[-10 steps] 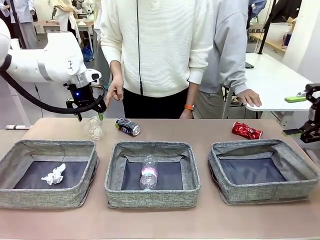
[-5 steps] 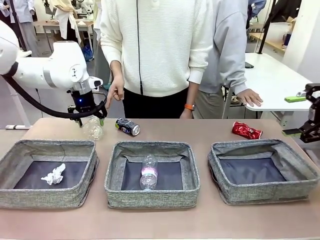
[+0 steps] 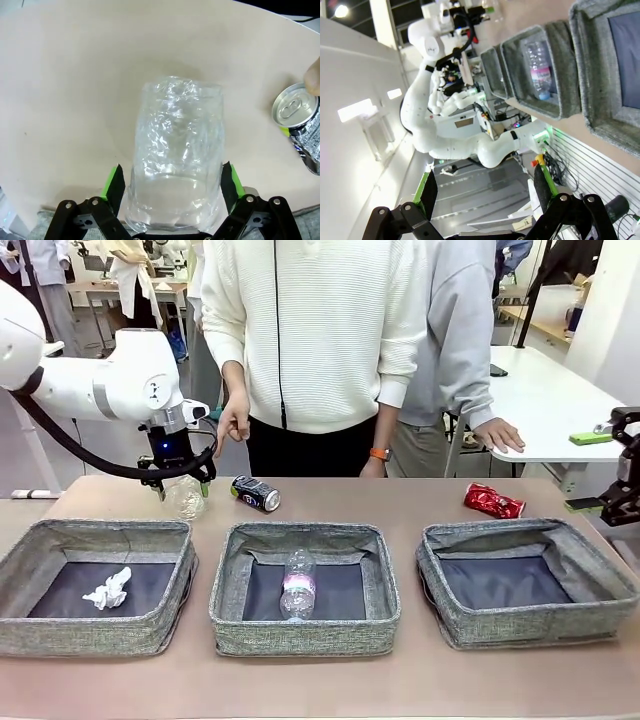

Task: Sort the waste into the appropriate baskets.
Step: Pick up the waste item pointed out by the person.

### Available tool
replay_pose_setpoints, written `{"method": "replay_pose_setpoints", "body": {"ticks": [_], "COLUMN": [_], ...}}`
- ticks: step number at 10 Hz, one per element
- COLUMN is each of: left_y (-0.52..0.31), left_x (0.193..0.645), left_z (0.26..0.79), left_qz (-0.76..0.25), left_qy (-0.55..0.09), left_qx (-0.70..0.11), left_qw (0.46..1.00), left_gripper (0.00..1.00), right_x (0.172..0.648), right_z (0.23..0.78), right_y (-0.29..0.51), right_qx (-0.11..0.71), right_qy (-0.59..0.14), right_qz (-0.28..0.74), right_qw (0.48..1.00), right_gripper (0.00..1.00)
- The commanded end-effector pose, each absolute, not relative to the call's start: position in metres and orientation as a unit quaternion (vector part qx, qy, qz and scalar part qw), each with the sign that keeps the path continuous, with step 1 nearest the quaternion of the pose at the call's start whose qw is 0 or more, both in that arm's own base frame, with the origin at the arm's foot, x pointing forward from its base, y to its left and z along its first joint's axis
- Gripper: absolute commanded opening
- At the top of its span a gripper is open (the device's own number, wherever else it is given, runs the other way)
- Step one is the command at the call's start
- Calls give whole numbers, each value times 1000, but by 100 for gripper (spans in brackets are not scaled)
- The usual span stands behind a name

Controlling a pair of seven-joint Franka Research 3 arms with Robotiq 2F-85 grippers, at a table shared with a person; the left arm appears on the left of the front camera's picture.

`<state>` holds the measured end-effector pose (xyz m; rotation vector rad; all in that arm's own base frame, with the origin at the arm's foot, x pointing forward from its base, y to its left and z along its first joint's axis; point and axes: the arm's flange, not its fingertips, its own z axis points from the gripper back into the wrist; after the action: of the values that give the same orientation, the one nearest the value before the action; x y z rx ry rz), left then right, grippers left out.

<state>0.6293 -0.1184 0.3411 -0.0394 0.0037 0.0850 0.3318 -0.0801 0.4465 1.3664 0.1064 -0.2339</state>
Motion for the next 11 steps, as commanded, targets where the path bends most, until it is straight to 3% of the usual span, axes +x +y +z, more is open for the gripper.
{"method": "replay_pose_setpoints", "body": {"ticks": [1,2,3,4,5,11], "left_y": [-121,-121,-121,-122,-122,-119], "left_x": [635,635,636,636,635,633], "left_z": [341,340,339,339,338,341], "left_qz": [63,61,62,63,64,76], "left_qy": [12,18,23,25,29,38], "left_qx": [15,16,17,18,18,18], "left_qw": [998,998,998,998,997,996], "left_gripper": [81,78,61,58,41,39], "right_x": [331,331,331,331,331,331], "right_z": [451,451,451,451,451,451], "right_y": [-81,-81,-81,-81,-81,-81], "right_qx": [628,628,628,628,628,628], "right_qy": [59,59,59,59,59,59], "right_qz": [-110,-110,-110,-110,-110,-110], "right_qw": [768,768,768,768,768,768], "right_gripper": [100,100,100,100,100,100]}}
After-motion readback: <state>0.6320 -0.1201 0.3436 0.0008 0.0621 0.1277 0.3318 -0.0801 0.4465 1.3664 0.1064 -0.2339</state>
